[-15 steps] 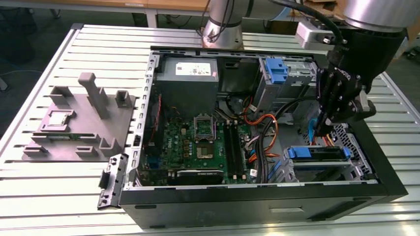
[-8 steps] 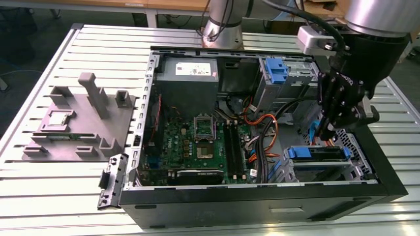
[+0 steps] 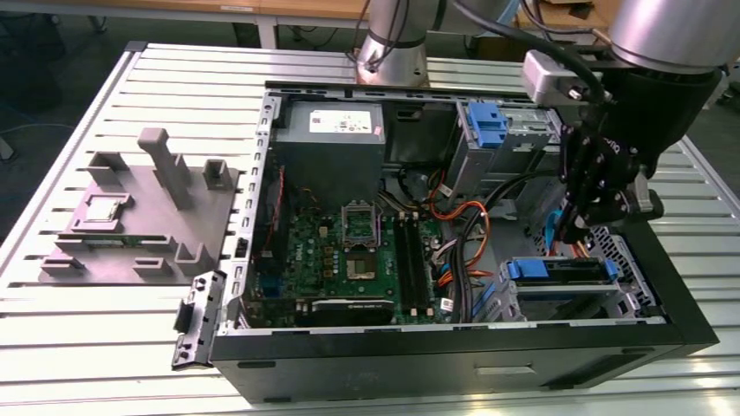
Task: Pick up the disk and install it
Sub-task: 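Insert the second disk wire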
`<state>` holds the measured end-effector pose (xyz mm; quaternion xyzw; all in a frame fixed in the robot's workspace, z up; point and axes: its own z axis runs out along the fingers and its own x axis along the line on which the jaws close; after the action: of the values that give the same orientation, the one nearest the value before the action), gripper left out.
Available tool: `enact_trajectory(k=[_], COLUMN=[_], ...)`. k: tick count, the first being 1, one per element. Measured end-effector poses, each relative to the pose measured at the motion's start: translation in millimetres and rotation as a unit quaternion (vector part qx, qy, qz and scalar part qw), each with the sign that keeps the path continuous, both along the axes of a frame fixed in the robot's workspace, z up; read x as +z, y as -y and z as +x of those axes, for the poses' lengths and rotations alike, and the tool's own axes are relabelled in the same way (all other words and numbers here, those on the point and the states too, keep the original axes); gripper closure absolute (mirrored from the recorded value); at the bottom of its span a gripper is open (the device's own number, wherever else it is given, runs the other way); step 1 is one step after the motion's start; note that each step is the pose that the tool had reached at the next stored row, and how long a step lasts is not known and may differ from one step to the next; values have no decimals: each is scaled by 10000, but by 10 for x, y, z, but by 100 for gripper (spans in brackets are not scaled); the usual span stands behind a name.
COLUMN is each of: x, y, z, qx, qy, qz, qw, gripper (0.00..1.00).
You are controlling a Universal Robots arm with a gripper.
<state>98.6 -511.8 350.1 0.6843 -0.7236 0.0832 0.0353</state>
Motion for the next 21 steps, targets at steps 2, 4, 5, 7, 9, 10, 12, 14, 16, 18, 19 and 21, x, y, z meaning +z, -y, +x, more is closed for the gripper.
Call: enact_trajectory(k=[2, 4, 5, 7, 9, 10, 12, 14, 16, 18, 19, 21], x=[-7, -14, -17, -23, -29, -33, -40, -41, -42, -43, -44, -47], y=[44, 76, 89, 113, 137, 148, 162, 171, 183, 207, 221, 245], z=[-11, -22, -27, -37, -47, -51, -57, -61, -67, -78, -84, -91], qx=[6, 13, 15, 19, 25, 28, 32, 32, 30, 30, 30, 29], qy=[6, 20, 29, 49, 68, 78, 107, 136, 158, 167, 171, 184], qz=[2, 6, 11, 25, 38, 47, 87, 209, 362, 416, 436, 499], qw=[10000, 10000, 10000, 10000, 10000, 10000, 9999, 9997, 9992, 9990, 9989, 9986], gripper=[84, 84, 84, 84, 84, 84, 84, 84, 84, 84, 84, 84])
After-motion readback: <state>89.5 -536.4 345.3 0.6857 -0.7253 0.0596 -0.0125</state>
